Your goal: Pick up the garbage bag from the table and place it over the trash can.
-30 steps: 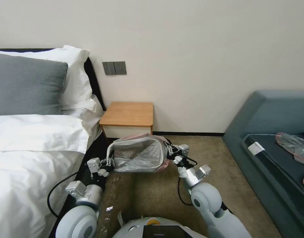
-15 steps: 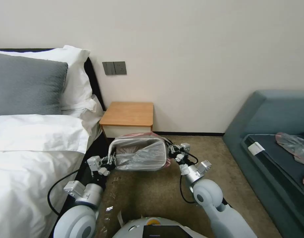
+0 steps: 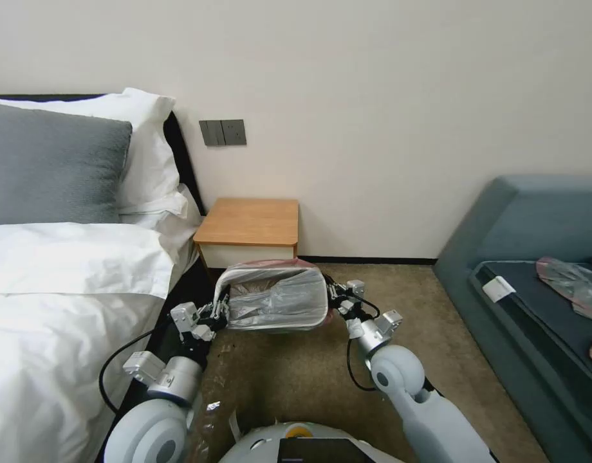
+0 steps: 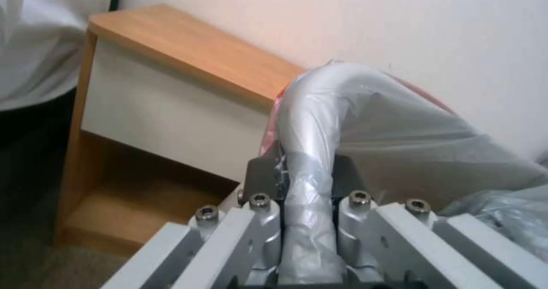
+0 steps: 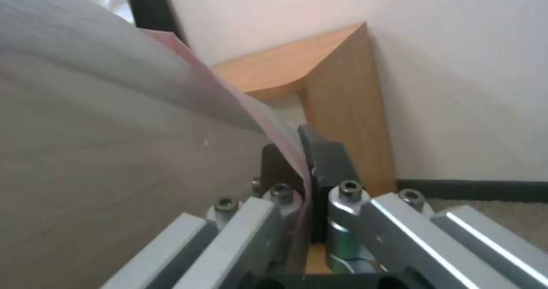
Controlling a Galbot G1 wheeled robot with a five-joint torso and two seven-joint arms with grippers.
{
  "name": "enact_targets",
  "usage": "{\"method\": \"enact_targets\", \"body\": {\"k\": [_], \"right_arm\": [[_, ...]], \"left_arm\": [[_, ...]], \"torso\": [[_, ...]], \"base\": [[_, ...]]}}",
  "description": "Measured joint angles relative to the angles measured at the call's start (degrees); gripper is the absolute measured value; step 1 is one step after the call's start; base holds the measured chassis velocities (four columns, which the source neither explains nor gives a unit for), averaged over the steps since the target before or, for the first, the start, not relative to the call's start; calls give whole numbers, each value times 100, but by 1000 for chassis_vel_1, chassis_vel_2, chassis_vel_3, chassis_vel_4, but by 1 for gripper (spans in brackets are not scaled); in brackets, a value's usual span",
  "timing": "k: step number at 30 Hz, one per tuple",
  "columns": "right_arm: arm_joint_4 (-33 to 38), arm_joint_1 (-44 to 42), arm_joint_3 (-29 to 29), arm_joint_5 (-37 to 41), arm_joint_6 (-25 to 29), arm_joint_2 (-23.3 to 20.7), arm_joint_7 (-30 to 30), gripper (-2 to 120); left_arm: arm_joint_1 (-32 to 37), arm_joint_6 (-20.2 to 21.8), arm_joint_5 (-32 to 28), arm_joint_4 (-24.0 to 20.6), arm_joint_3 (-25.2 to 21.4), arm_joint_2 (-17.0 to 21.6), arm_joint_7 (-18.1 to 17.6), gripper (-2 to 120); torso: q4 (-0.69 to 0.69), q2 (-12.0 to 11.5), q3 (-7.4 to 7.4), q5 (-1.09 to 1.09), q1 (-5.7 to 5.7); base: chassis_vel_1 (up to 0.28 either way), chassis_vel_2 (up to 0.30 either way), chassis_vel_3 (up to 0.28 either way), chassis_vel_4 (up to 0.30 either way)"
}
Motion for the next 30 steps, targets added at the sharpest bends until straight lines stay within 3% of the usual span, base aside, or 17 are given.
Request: {"method": "enact_targets", "body": {"k": [2,8,10,18,30], "right_arm": [[-84,55,18,-56,66,-14,-32,9],[-102,-5,23,-276,136,-27,-69,13],[62,-201,20,-281,88,-38,-3,25],[545,-576,5,-169,44,-158,97,47],[1450,-1087,91,1,80,-216,185,96]], "left_arm": [[-6,4,-137,-1,-2,1,-28,5],[-44,10,-263,-2,-16,-5,-119,5],[-78,3,-229,8,-48,-8,-175,5],[-199,-172,46,215,-230,31,-335,5],[-243,-247,209,398,-199,-74,-592,5]], "torso": [[0,0,0,0,0],[1,0,0,0,0],[-1,0,0,0,0],[0,0,0,-1,0],[0,0,0,-1,0]], "base": [[0,0,0,0],[0,0,0,0],[0,0,0,0],[0,0,0,0],[0,0,0,0]]}}
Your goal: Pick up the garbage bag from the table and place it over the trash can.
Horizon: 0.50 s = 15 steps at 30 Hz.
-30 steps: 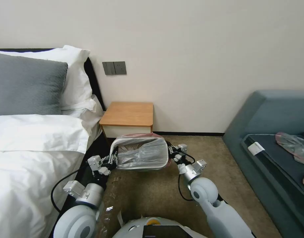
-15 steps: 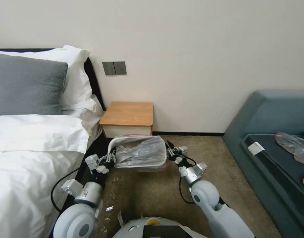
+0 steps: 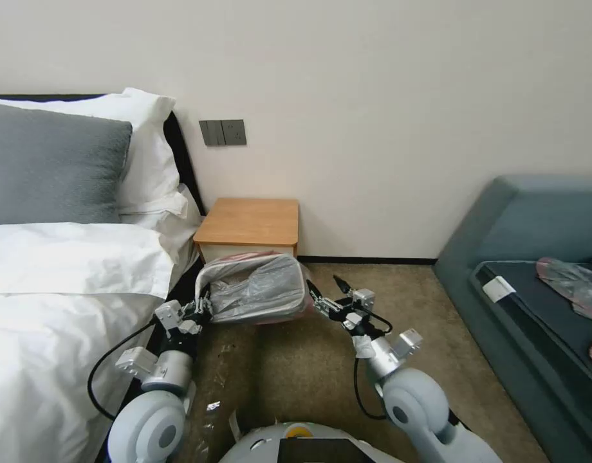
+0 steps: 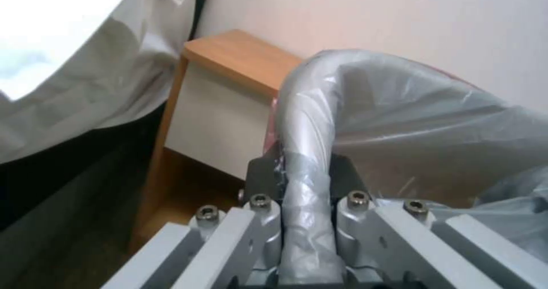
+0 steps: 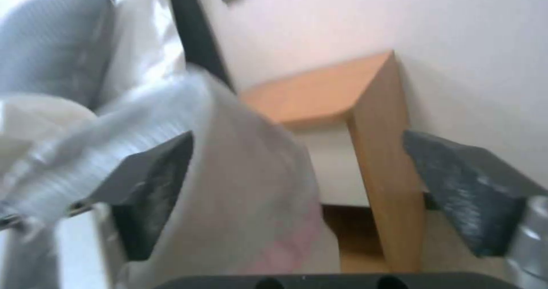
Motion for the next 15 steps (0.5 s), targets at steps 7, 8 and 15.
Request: {"method": "enact_targets", "body": {"k": [7,8,15], "right_arm": [[699,56,159,512,-239,-352,338,100],[816,189,195,728,-395,-540,398,100],[789,1044,-84,824,-868,-2051,-215,100]], "left_arm": [[44,-165,506,77,70,12,39,5],[45,-202,616,91,82,33,78,5],[33,-443,1242,230,167,219,365,5]], "torso": [[0,0,0,1,0],[-1,0,0,0,0],[-2,0,0,0,-1]], "base": [[0,0,0,0],[0,0,0,0],[0,0,0,0]]}}
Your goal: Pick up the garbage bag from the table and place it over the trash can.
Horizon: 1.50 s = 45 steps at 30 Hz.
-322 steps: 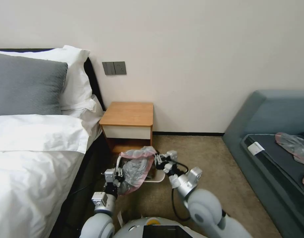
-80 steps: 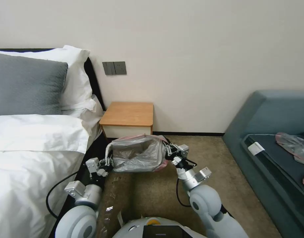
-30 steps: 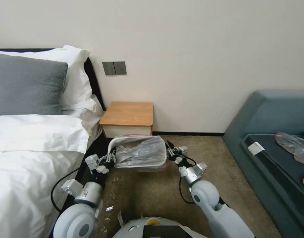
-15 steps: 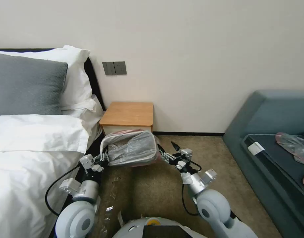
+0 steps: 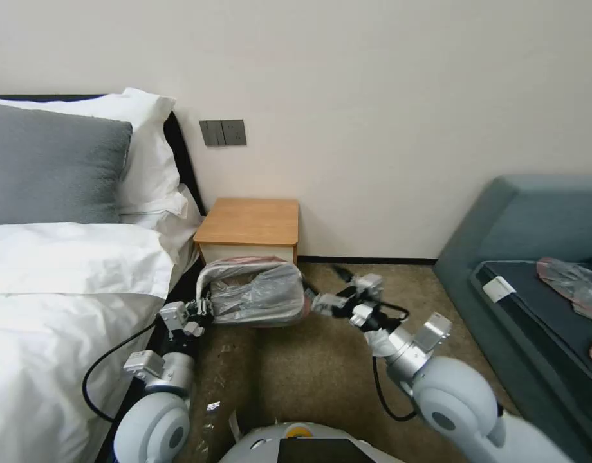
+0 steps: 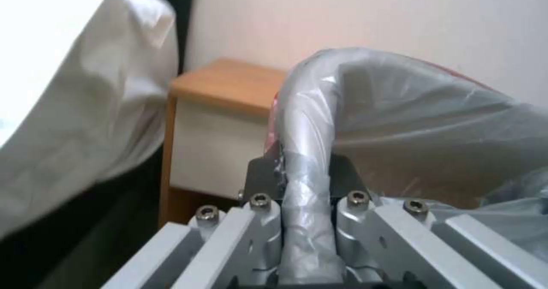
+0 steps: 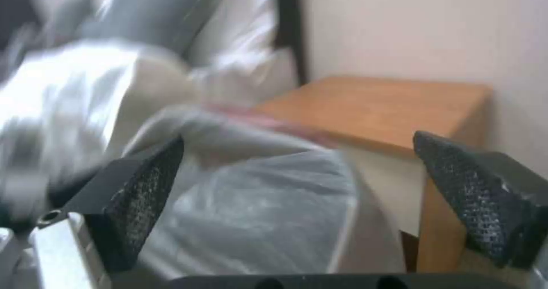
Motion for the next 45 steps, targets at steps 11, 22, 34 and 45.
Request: {"method": "enact_targets", "body": {"k": [11,22,34,45], "right_arm": [[-526,3495,-2579,-370,-679,-801,-424,56],[-989,4679,-4195,-1263,-943,-194,-397,19],[-1599,5507,-5173,-1769,-1679,365,75,0],[-2053,5720,-5474,-886,-1981,748,862,0]], "left_arm": [[28,-418,1219,163,23,-15,647,5],[81,-314,1287,126,163,-37,694,5],[153,-197,1151,36,171,-107,674,5],[147,-173,947,-29,169,-112,719,5]], "torso": [[1,0,0,1,1],[2,0,1,0,1],[2,0,1,0,1],[2,0,0,0,1]], "base": [[0,0,0,0],[0,0,0,0],[0,0,0,0],[0,0,0,0]]}}
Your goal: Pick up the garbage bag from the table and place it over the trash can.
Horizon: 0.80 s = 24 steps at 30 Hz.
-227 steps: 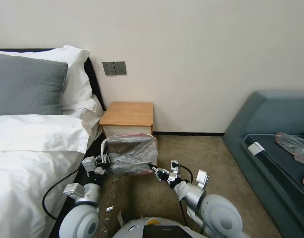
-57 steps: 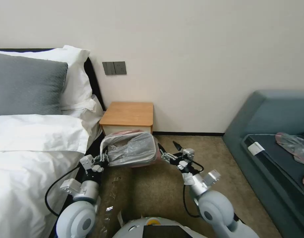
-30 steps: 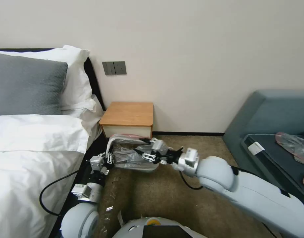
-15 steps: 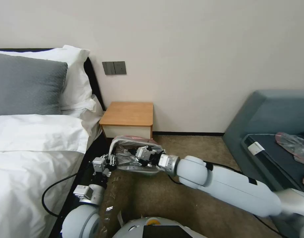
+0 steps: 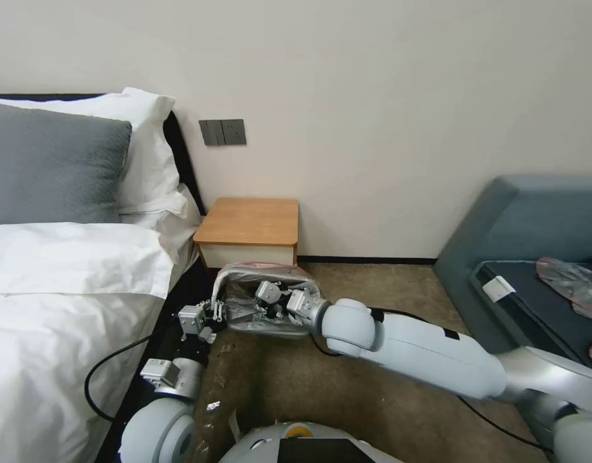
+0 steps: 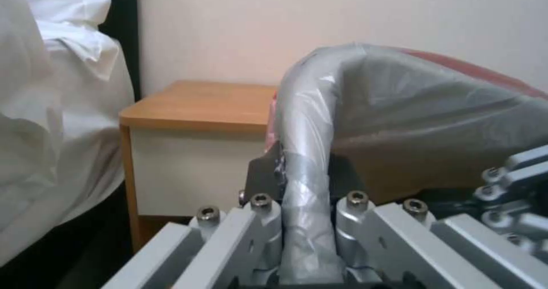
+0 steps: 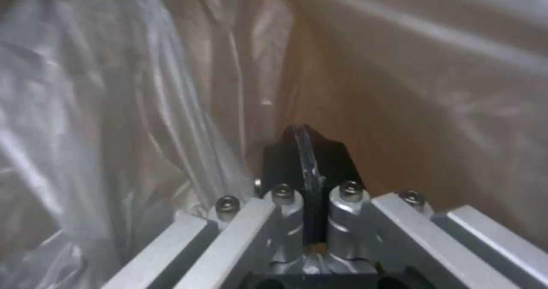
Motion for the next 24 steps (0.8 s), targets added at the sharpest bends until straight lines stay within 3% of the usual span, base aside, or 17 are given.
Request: {"method": "enact_targets", "body": {"k": [11,24], "right_arm": [[-170,543,-480,240,-380,57,374,0],[-426,892,-1006,818,-754,409,1334,0]], "left_arm": [[-1,-101,-4,-71,-13,32,216,5],[24,-106,8,-213,-25,31,257,5]], "torso": [[0,0,0,0,0],[0,0,0,0,0]], "base": [[0,0,0,0],[0,0,0,0]]}}
